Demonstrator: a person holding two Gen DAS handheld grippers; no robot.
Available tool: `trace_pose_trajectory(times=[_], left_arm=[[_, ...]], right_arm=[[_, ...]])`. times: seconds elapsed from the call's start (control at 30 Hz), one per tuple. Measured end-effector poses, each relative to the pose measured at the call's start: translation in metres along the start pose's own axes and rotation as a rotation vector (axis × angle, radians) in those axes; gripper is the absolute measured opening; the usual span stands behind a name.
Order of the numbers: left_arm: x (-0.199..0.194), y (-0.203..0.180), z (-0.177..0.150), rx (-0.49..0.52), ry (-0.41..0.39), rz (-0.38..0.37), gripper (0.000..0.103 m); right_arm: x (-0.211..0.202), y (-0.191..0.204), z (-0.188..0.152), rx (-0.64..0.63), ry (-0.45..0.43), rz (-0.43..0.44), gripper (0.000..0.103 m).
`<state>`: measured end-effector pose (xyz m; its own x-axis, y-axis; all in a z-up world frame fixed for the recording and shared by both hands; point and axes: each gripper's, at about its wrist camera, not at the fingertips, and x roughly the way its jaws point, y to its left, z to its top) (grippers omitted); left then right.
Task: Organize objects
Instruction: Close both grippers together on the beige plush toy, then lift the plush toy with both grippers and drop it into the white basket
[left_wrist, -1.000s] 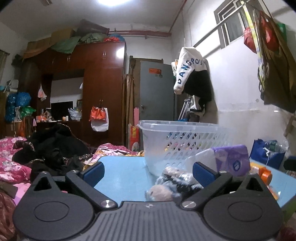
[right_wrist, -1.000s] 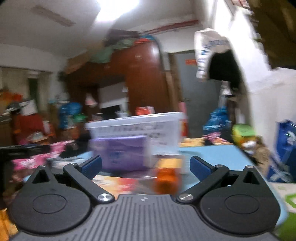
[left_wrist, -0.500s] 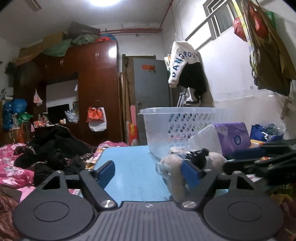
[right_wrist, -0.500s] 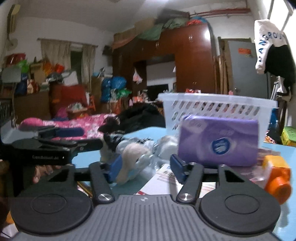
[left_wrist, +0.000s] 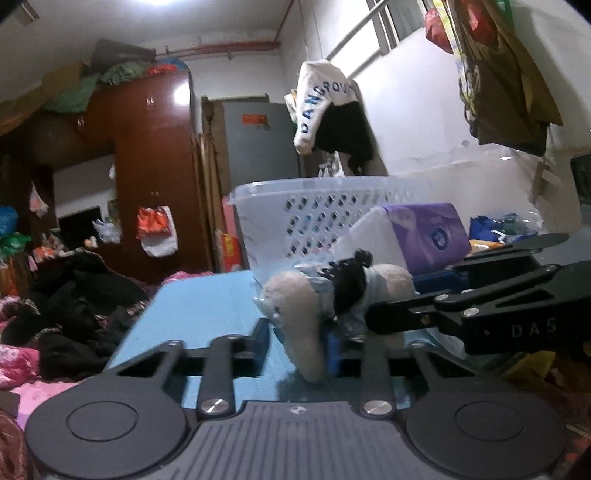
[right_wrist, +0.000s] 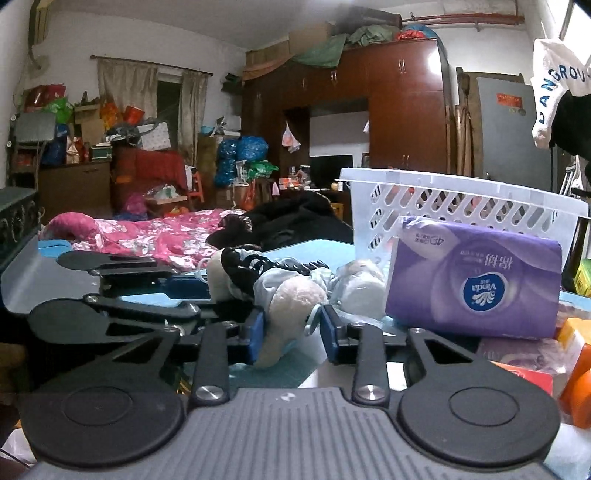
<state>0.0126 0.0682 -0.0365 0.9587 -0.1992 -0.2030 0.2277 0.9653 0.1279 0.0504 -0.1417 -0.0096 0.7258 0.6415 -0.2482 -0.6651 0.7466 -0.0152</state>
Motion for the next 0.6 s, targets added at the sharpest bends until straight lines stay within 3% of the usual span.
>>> trace_pose_trajectory(times=[0.07,0.37,0.47,0.6], left_arm=[[-0.007,0.0,0.001,0.01,-0.024,0.002,0.021],[-0.032,-0.001,0.031,0.029,-0.138,0.012,0.021],[-0.032,-0.007,0.063,0.07,-0.207,0.027,0.021],[-0.01,-0.012,0.124,0.088,-0.271,-0.005,0.021]], right_arm=[[-0.003,-0.001,0.0,-0.003,-0.01,0.004,0.032],[-0.024,0.01,0.03,-0.081,-0.11,0.003,0.03],[-0.031,0.007,0.056,-0.12,-0.156,-0.019,0.03],[-0.036,-0.01,0.102,-0.188,-0.208,-0.097,0.03]])
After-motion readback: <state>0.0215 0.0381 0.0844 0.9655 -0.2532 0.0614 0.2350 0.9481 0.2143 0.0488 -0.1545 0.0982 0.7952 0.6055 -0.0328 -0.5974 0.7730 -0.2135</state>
